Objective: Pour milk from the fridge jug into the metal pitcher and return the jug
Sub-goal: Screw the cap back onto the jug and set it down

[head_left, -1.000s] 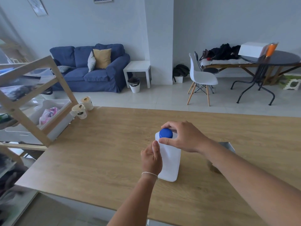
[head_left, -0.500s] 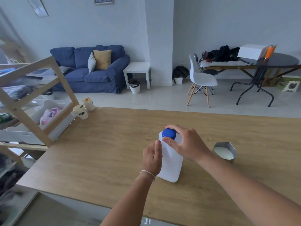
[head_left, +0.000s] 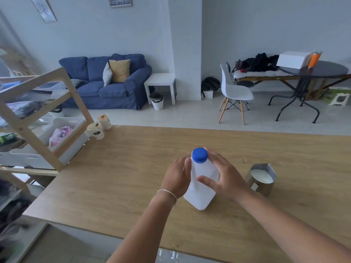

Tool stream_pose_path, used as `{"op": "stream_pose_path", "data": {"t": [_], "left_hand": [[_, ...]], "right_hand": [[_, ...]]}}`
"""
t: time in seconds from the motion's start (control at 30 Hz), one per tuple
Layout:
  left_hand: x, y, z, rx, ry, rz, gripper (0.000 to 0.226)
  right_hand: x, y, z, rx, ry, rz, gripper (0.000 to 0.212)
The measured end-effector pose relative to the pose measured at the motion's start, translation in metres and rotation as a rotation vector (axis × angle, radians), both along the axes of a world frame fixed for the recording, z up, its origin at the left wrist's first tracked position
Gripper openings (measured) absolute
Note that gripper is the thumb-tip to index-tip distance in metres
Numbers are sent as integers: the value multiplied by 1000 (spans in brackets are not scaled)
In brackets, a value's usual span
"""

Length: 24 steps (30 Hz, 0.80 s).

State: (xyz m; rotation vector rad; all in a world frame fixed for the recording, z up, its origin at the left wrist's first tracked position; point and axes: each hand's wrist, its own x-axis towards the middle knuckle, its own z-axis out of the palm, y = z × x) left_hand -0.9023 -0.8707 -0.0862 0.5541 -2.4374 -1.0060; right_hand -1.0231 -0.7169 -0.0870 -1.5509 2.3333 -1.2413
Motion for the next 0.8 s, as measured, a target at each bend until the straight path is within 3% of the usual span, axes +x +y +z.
{"op": "stream_pose_path", "data": {"t": [0.17, 0.47, 0.8], "left_hand": [[-10, 0, 11, -198, -107, -30, 52], [-39, -5, 20, -205, -265, -107, 62], [-57, -21, 33, -185, -393, -163, 74]], "right_hand": [[-11, -5, 1, 65, 48, -38, 90], [-50, -18, 2, 149, -14, -88, 72], [-65, -30, 6, 169, -15, -142, 68]]}}
